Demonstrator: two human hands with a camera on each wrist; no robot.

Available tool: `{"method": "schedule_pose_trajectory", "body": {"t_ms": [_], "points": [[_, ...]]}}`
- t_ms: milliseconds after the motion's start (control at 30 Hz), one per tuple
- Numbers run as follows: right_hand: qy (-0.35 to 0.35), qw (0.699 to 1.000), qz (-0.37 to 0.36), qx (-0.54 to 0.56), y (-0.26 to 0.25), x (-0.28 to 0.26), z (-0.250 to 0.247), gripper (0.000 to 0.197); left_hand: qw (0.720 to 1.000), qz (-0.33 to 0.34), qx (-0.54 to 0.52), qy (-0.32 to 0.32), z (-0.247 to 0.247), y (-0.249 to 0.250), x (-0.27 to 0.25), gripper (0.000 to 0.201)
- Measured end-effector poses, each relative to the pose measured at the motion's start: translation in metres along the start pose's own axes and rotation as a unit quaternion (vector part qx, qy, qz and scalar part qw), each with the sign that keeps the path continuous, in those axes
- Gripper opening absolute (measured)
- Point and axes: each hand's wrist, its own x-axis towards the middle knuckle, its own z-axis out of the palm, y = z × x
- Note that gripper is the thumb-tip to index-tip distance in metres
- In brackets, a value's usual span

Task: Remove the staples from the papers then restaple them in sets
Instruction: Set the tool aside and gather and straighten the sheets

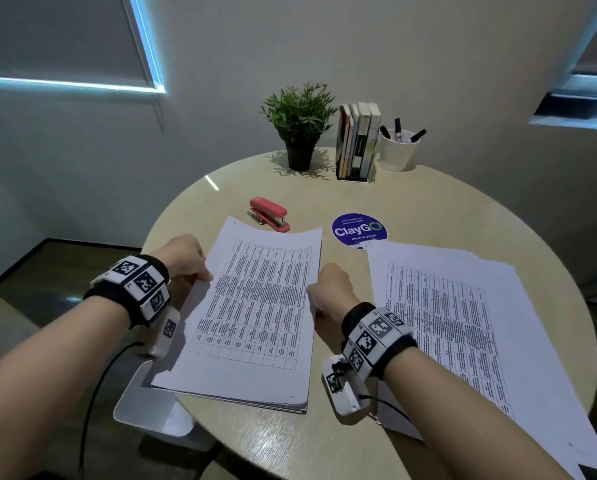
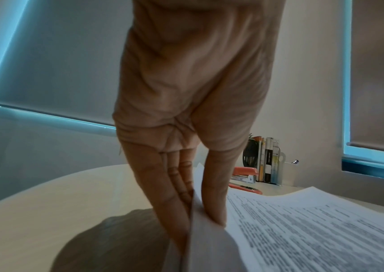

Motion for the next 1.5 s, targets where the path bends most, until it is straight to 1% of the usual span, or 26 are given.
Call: {"method": "schedule_pose_trajectory", "body": {"t_ms": [100,200,333,400,433,533,567,600,633,667,700,767,833,867,933,967,1000,1033,1067,1133,1167,1233,1300,1433,1467,1500], "points": [[-0.003,1.000,-0.001,-0.012,0.000,-0.001,0.000,0.009,1.000,-0.001,0.014,0.001,0.002,0.000,0.001,0.022],[0.006,1.000,-0.004,-0.015,-0.002,-0.001,-0.003,0.010,1.000,0.002,0.023,0.019,0.001,-0.002,0.004,0.028],[-0.007,0.999,-0.007,0.036,-0.008,0.000,-0.006,0.009,0.999,0.022,-0.035,0.024,0.001,0.002,0.008,0.020],[-0.022,0.999,0.000,0.044,-0.013,0.000,-0.007,0.020,0.998,0.025,-0.054,0.019,0.000,0.002,0.010,0.026],[-0.026,0.999,0.003,0.046,-0.014,-0.001,-0.008,0.021,0.998,0.022,-0.056,0.019,0.001,0.002,0.011,0.027],[-0.036,0.997,0.013,0.061,-0.013,-0.003,-0.016,0.023,0.999,0.009,-0.044,0.011,0.000,0.005,0.007,0.021],[-0.038,0.996,0.017,0.074,-0.011,-0.003,-0.021,0.026,1.000,0.008,-0.025,0.011,0.000,0.008,0.006,0.026],[-0.033,0.995,0.018,0.089,-0.009,-0.004,-0.029,0.024,1.000,0.008,0.004,0.015,0.000,0.012,0.005,0.041],[-0.018,0.994,0.025,0.105,-0.005,-0.004,-0.038,0.018,0.999,0.020,0.024,0.026,0.000,0.019,0.002,0.057],[0.007,0.993,0.034,0.114,0.000,-0.003,-0.051,0.014,0.998,0.044,0.019,0.039,0.000,0.031,-0.004,0.066],[0.036,0.991,0.050,0.116,0.009,0.001,-0.066,0.023,0.996,0.076,-0.007,0.046,0.001,0.045,-0.009,0.068],[0.109,0.987,0.082,0.082,0.032,0.009,-0.099,0.037,0.986,0.141,-0.089,0.026,0.008,0.078,-0.019,0.059],[0.167,0.976,0.141,0.002,0.058,0.012,-0.130,0.042,0.968,0.174,-0.174,-0.043,0.022,0.113,-0.031,0.052],[0.176,0.968,0.176,-0.039,0.070,0.011,-0.144,0.042,0.959,0.172,-0.208,-0.088,0.032,0.130,-0.036,0.050],[0.147,0.955,0.238,-0.097,0.101,0.013,-0.162,0.047,0.940,0.144,-0.246,-0.187,0.060,0.160,-0.042,0.038],[0.122,0.951,0.263,-0.108,0.116,0.012,-0.169,0.054,0.932,0.130,-0.254,-0.224,0.076,0.173,-0.044,0.032],[0.112,0.946,0.282,-0.113,0.131,0.014,-0.174,0.062,0.928,0.119,-0.257,-0.240,0.092,0.185,-0.046,0.029],[0.116,0.941,0.301,-0.108,0.144,0.014,-0.178,0.065,0.930,0.111,-0.255,-0.242,0.107,0.194,-0.046,0.031],[0.114,0.936,0.311,-0.119,0.151,0.013,-0.181,0.064,0.931,0.108,-0.254,-0.238,0.119,0.201,-0.047,0.039],[0.127,0.931,0.308,-0.147,0.154,0.005,-0.182,0.064,0.935,0.100,-0.264,-0.215,0.139,0.214,-0.046,0.052],[0.129,0.933,0.301,-0.152,0.153,0.001,-0.183,0.065,0.933,0.090,-0.277,-0.212,0.144,0.219,-0.046,0.054],[0.126,0.936,0.290,-0.157,0.153,-0.001,-0.184,0.064,0.927,0.066,-0.297,-0.217,0.149,0.228,-0.047,0.051],[0.123,0.938,0.285,-0.155,0.153,-0.001,-0.186,0.059,0.935,0.051,-0.279,-0.211,0.149,0.233,-0.048,0.044],[0.116,0.942,0.270,-0.162,0.153,0.000,-0.188,0.069,0.936,0.047,-0.278,-0.212,0.153,0.235,-0.042,0.051],[0.115,0.942,0.268,-0.168,0.154,0.001,-0.188,0.071,0.937,0.058,-0.278,-0.203,0.154,0.235,-0.043,0.045],[0.112,0.941,0.270,-0.168,0.154,0.001,-0.187,0.073,0.939,0.070,-0.278,-0.190,0.157,0.236,-0.044,0.034]]}}
